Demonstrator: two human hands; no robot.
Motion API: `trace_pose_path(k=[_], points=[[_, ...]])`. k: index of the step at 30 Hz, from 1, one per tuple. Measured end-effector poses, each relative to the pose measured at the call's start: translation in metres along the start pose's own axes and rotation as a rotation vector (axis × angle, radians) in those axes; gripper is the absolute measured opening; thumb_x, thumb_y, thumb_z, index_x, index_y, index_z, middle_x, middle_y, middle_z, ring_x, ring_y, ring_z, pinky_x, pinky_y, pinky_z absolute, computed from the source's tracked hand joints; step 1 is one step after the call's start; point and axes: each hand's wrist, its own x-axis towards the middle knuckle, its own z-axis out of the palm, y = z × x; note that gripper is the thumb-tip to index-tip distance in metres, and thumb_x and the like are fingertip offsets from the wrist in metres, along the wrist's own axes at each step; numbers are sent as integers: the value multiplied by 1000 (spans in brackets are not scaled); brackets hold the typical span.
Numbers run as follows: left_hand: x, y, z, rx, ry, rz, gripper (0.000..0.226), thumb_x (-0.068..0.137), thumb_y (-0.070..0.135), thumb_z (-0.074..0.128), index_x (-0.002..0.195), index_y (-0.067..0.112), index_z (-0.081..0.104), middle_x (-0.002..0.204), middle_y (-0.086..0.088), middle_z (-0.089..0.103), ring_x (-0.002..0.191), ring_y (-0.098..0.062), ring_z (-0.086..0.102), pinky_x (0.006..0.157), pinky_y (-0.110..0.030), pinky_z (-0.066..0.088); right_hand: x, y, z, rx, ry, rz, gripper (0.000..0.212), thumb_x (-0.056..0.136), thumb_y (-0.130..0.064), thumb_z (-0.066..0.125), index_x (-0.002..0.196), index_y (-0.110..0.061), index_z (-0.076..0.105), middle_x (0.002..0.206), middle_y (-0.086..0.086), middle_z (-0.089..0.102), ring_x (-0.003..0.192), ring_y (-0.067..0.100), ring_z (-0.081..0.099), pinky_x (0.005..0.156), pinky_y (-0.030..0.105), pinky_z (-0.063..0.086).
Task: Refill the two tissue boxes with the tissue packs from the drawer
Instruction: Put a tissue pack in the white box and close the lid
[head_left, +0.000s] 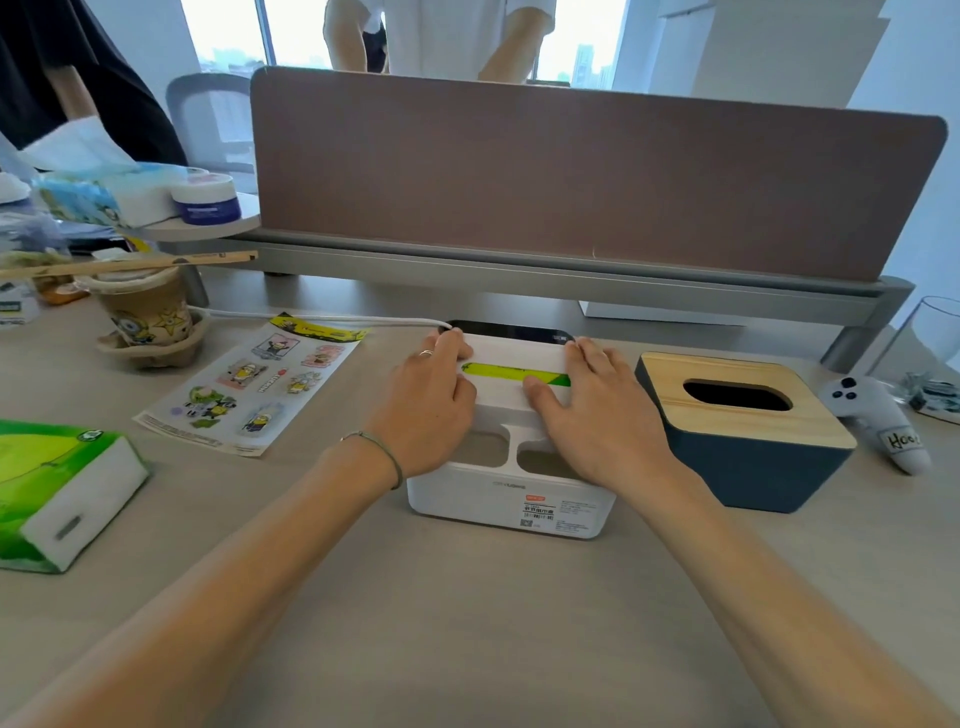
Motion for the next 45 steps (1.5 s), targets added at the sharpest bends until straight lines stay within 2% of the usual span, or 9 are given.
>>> trace_pose_path(k=[3,6,10,14,20,27,35,41,45], points=[[-2,2,1,-17,-22,-15,35,103,15,40,138,12,44,139,-6,55,99,-20,55,81,-25,36,0,-1,-1,76,-13,9,76,97,-64,33,158,-20,21,168,0,13,153,25,15,121,41,19],[-5,-2,1,-195,49,-84,37,103,13,43,138,20,47,139,0,56,90,-15,58,75,-24,41,-12,-2,-12,455,18,65,71,100,-43,50,159,-28,13,168,-9,1,153,16,13,113,27,18],[-18,-10,5,-843,127,-417,34,106,22,43,139,20,50,125,-1,62,99,-11,61,85,-24,51,-44,-4,-15,1091,-7,280,59,103,-26,49,152,-45,20,124,-25,52,110,2,51,92,24,39],[-30,-8,16,-1191,55,-616,42,106,40,40,127,18,68,117,-13,75,106,-32,72,95,-48,57,-63,-3,4,1264,12,413,31,103,-30,43,127,-44,57,119,-9,64,112,14,55,104,43,39],[-12,-16,0,-1212,61,-535,36,107,39,38,114,28,72,107,-5,79,95,-26,73,91,-47,57,-48,-13,3,1314,0,376,34,103,-30,41,129,-45,57,120,-6,68,114,20,60,103,48,47],[35,-51,-21,-1208,105,-521,39,108,37,34,141,39,55,120,4,75,100,-20,73,76,-37,61,11,-46,5,1392,-83,352,26,102,-37,41,118,-48,58,114,-3,71,108,27,65,99,57,49],[67,-91,-7,-1219,165,-555,36,108,33,34,134,39,59,132,-6,69,121,-33,64,105,-57,49,60,-55,33,1406,-100,361,26,103,-33,40,114,-44,61,112,-4,72,107,23,66,95,47,51],[70,-102,5,-1149,206,-562,37,106,36,37,130,42,64,128,-2,72,119,-30,67,103,-55,51,66,-49,49,1390,-63,339,34,105,-31,39,134,-38,55,117,-6,71,103,15,66,74,30,50],[66,-95,0,-903,289,-506,40,97,41,47,133,35,64,134,5,66,125,-20,60,113,-48,43,66,-51,46,1361,-32,325,43,105,-34,39,148,-36,42,132,-5,63,113,15,62,90,35,52]])
